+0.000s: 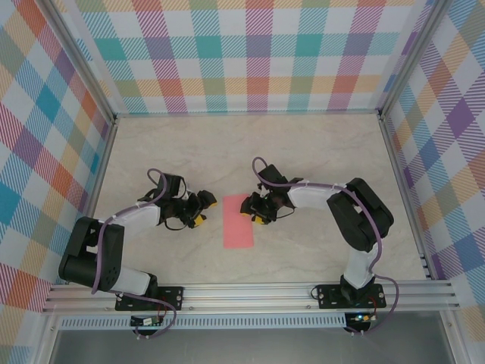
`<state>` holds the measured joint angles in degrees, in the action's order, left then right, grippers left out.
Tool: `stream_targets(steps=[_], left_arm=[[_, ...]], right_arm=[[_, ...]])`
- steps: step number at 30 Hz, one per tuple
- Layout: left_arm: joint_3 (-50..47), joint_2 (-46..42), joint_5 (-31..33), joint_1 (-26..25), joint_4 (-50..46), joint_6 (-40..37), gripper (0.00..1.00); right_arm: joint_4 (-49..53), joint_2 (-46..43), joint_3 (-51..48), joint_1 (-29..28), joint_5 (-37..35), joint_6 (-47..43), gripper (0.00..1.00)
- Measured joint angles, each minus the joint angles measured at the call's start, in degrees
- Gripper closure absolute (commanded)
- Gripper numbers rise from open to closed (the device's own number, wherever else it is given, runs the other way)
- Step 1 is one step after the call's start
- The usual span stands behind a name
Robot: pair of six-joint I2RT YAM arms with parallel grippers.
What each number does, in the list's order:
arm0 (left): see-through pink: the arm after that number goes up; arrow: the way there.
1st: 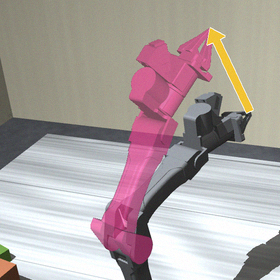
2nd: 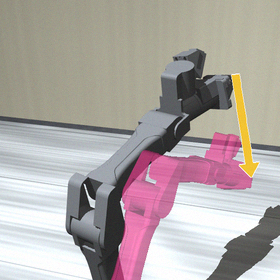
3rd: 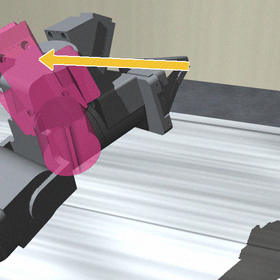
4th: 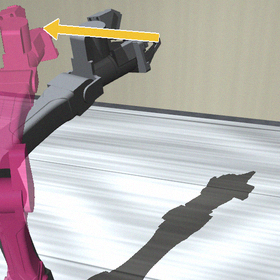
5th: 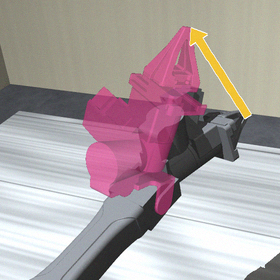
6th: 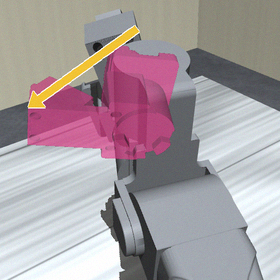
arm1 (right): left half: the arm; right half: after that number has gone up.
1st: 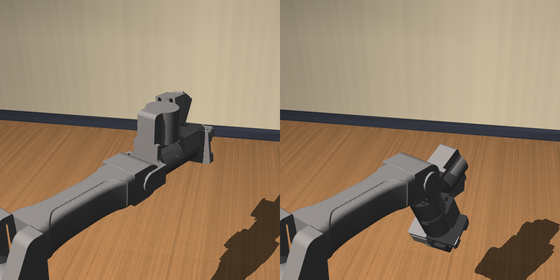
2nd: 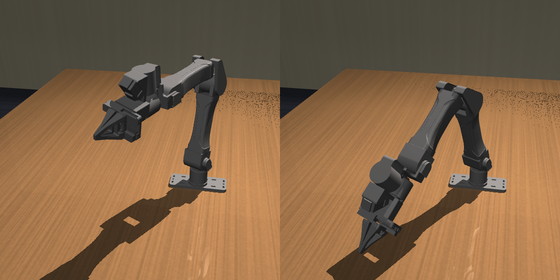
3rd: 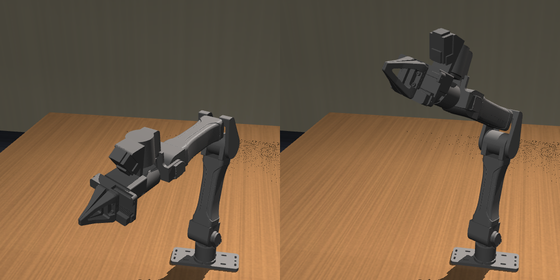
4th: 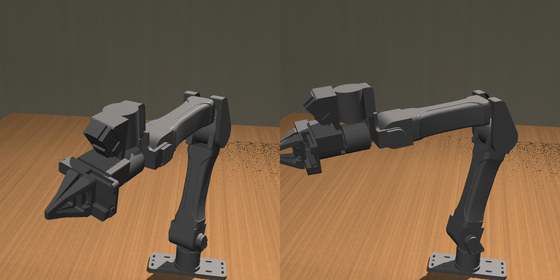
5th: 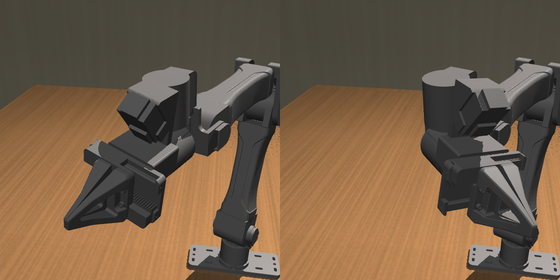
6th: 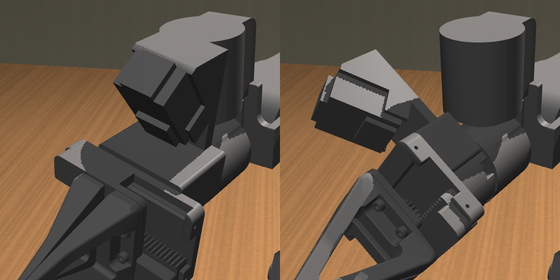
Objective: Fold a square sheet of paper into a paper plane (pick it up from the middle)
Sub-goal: Fold the triangle a second time at the center of the table.
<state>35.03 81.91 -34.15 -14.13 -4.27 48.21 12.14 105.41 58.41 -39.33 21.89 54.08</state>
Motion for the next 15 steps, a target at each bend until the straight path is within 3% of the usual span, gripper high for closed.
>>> stream_targets(steps=[15], left_arm=[[0.98,1.07,-0.52,-0.63,-0.02,-0.02,0.25]], right_arm=[[-1.64,-4.11,-2.08,-0.15,-0.72,-0.33,0.53]])
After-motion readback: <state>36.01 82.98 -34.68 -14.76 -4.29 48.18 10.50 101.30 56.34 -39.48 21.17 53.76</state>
